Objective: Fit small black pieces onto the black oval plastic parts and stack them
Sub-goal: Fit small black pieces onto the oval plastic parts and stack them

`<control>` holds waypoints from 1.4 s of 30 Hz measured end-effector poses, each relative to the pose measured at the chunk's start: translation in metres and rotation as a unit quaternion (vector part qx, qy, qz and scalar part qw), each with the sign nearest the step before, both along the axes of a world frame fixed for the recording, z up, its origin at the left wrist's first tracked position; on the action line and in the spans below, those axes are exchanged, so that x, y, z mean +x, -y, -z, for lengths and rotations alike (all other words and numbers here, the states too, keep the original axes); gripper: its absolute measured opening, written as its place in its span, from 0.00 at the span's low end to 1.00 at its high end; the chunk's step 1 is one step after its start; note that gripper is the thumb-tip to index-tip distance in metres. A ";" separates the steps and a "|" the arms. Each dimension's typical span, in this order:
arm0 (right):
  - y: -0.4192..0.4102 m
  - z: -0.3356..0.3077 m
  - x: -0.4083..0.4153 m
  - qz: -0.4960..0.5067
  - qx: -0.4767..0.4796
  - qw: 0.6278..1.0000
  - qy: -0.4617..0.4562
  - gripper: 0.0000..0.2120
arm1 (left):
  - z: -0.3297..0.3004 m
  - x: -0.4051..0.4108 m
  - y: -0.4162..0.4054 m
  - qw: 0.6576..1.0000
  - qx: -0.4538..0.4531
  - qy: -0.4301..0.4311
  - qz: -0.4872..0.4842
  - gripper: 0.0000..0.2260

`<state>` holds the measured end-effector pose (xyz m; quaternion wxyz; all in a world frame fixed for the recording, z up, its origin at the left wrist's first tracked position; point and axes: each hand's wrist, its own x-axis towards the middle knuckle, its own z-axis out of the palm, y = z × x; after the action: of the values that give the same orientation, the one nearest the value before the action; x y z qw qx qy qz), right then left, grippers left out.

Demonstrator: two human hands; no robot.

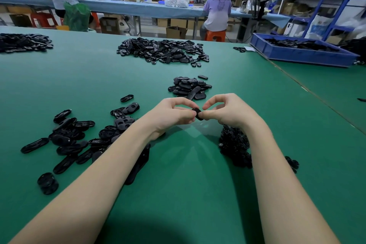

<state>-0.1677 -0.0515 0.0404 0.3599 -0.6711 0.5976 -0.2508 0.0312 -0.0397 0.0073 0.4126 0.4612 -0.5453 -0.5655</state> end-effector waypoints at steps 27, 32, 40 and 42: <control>0.006 0.019 0.007 0.014 -0.016 0.998 0.061 0.08 | 0.000 -0.010 -0.005 0.996 0.000 0.023 -0.087 0.07; 0.010 0.030 0.011 0.032 -0.029 0.998 0.044 0.07 | 0.005 -0.016 -0.007 0.991 0.013 0.026 -0.128 0.08; 0.007 0.032 0.017 0.040 -0.056 0.996 0.051 0.08 | 0.009 -0.017 -0.004 0.988 -0.001 0.045 -0.145 0.08; 0.006 0.032 0.018 0.039 -0.052 0.994 0.085 0.07 | 0.006 -0.012 -0.004 0.990 -0.030 0.056 -0.125 0.08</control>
<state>-0.1497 -0.0579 0.0080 0.3642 -0.6412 0.5766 -0.3518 0.0194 -0.0359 0.0010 0.4622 0.5442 -0.5224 -0.4661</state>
